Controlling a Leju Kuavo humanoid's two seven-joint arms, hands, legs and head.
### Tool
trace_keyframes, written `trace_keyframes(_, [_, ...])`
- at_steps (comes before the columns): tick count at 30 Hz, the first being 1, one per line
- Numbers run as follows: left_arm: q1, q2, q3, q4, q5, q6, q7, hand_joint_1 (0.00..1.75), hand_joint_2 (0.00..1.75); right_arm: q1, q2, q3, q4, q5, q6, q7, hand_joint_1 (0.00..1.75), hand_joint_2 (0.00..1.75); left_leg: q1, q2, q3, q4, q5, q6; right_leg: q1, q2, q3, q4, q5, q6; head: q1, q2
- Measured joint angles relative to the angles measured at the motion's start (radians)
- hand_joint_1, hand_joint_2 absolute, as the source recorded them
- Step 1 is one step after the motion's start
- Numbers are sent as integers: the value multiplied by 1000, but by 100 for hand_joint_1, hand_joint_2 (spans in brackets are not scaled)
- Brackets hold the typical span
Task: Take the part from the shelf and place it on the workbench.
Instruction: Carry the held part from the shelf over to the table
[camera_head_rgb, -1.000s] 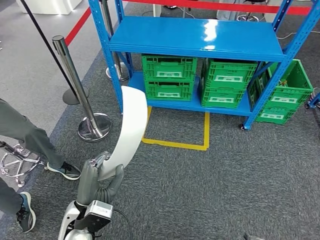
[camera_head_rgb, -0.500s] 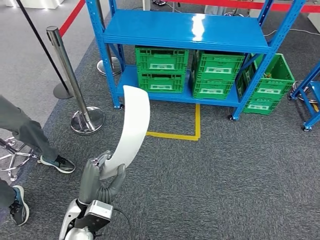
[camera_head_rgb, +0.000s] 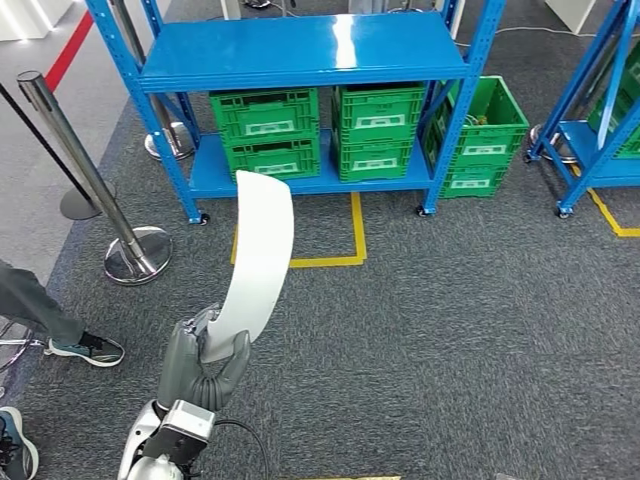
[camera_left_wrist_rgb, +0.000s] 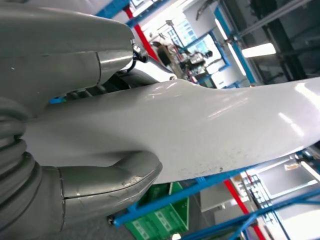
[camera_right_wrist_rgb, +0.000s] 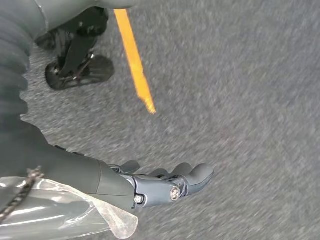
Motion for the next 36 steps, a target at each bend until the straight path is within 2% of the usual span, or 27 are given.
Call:
trace_keyframes(2, [3,2,1,1,5,-1,-1,175,175,-10,-5,-10,22,30,-26,21,0,175,4,-23,-60,137,-61,-4,2,19,-9,2,5,-6,-1,0])
trace_keyframes(3, [4,2,1,2,7,-1,-1,175,175,-13,-10,-14,38,51,-44,41,0,175,5,-26,-78,178,-70,-4,3,30,-12,3,7,-6,-1,0])
trace_keyframes(4, [5,3,1,4,9,-1,-1,175,175,-16,-17,-18,56,72,-64,63,0,175,5,-27,-79,182,-58,-3,3,41,-15,6,8,-6,-1,0])
trace_keyframes(5, [5,3,1,5,10,-1,-2,175,175,-17,-25,-23,76,89,-80,83,0,175,6,-31,-62,146,-27,-1,4,52,-16,9,9,-5,-1,0])
trace_keyframes(7, [4,3,1,6,11,-1,-2,175,175,-19,-40,-29,109,109,-98,105,0,175,8,-58,-2,17,42,4,5,71,-20,17,9,-1,-1,0])
trace_keyframes(8, [3,3,1,7,11,-1,-3,175,175,-21,-47,-32,122,112,-101,108,0,175,10,-75,21,-38,60,6,6,82,-25,22,10,3,-1,0])
trace_keyframes(10, [3,2,2,8,11,-1,-4,175,175,-25,-58,-35,143,117,-102,111,0,175,10,-92,34,-80,63,9,5,99,-41,29,15,16,0,0])
trace_keyframes(12, [1,1,2,8,11,-1,-5,175,175,-25,-66,-37,158,119,-102,113,0,175,10,-77,30,-87,69,18,2,107,-55,31,19,28,0,0])
trace_keyframes(14, [0,-2,2,9,11,-1,-5,175,175,-26,-72,-39,169,119,-103,114,0,175,13,-57,29,-95,78,30,2,78,-81,71,-8,37,5,0])
trace_keyframes(16, [0,-4,2,10,11,-1,-6,175,175,-32,-78,-40,179,122,-108,119,0,175,13,-35,24,-98,82,36,1,39,-138,188,-73,45,9,0])
trace_keyframes(17, [0,-4,2,11,11,-1,-6,175,175,-35,-82,-41,187,127,-114,130,0,175,12,-23,22,-98,82,37,0,31,-169,255,-101,49,10,0])
trace_keyframes(18, [0,-4,3,13,11,-1,-5,175,175,-37,-86,-42,197,134,-121,145,0,175,11,-11,20,-97,83,37,-2,28,-189,303,-116,52,9,0])
trace_keyframes(19, [0,-4,3,15,11,-1,-4,175,175,-37,-91,-45,209,142,-129,162,0,175,11,0,19,-97,83,37,-3,25,-190,316,-114,54,9,0])
trace_keyframes(20, [-1,-4,3,17,11,-2,-2,175,175,-38,-97,-47,222,151,-137,179,0,175,11,10,19,-97,83,36,-4,21,-170,285,-93,55,9,0])
trace_keyframes(22, [-3,-5,3,19,11,-5,2,175,175,-40,-108,-52,246,165,-148,206,0,175,10,28,21,-96,82,31,-4,-8,-87,144,-37,53,10,0])
trace_keyframes(23, [-4,-7,3,20,12,-7,4,175,175,-44,-113,-54,257,171,-151,217,0,175,8,36,21,-95,80,27,-2,-22,-49,80,-20,49,9,0])
trace_keyframes(24, [-6,-8,3,21,13,-9,6,175,175,-48,-118,-55,268,176,-153,228,0,175,5,43,21,-94,80,22,1,-32,-28,41,-12,43,9,0])
trace_keyframes(25, [-8,-9,2,22,15,-12,7,175,175,-51,-122,-57,279,179,-154,239,0,175,4,50,21,-93,80,16,4,-33,-20,26,-14,36,8,0])
trace_keyframes(27, [-11,-11,2,25,22,-16,8,175,175,-53,-132,-63,299,184,-154,259,0,175,4,61,21,-92,79,6,5,-16,-23,25,-8,22,7,0])
trace_keyframes(29, [-15,-12,1,26,26,-17,8,175,175,-54,-138,-67,314,193,-154,277,0,175,8,37,11,-65,54,-4,2,-1,-24,22,-2,9,6,0])
trace_keyframes(31, [-16,-12,2,28,29,-17,8,175,175,-59,-141,-69,324,202,-154,291,0,175,11,-6,-32,40,-8,-11,2,16,-26,20,2,0,4,0])
trace_keyframes(32, [-16,-12,2,31,29,-17,8,175,175,-62,-141,-70,329,204,-154,296,0,175,12,-19,-63,109,-40,-11,3,26,-28,20,3,-3,4,0])
trace_keyframes(33, [-15,-12,2,33,30,-17,8,175,175,-64,-142,-70,334,206,-154,298,0,175,12,-25,-89,166,-59,-10,5,37,-29,21,4,-5,4,0])
trace_keyframes(34, [-15,-12,2,36,30,-17,8,175,175,-64,-142,-71,338,207,-154,300,0,175,12,-27,-102,192,-58,-9,7,48,-29,22,4,-6,4,0])
trace_keyframes(35, [-15,-11,2,39,31,-17,8,175,175,-64,-142,-73,342,207,-154,301,0,175,11,-29,-98,180,-38,-5,9,60,-30,23,4,-6,4,0])
trace_keyframes(36, [-15,-11,2,40,32,-17,8,175,175,-64,-143,-75,346,208,-154,302,0,175,11,-34,-77,133,-4,-1,10,72,-29,25,4,-6,4,0])
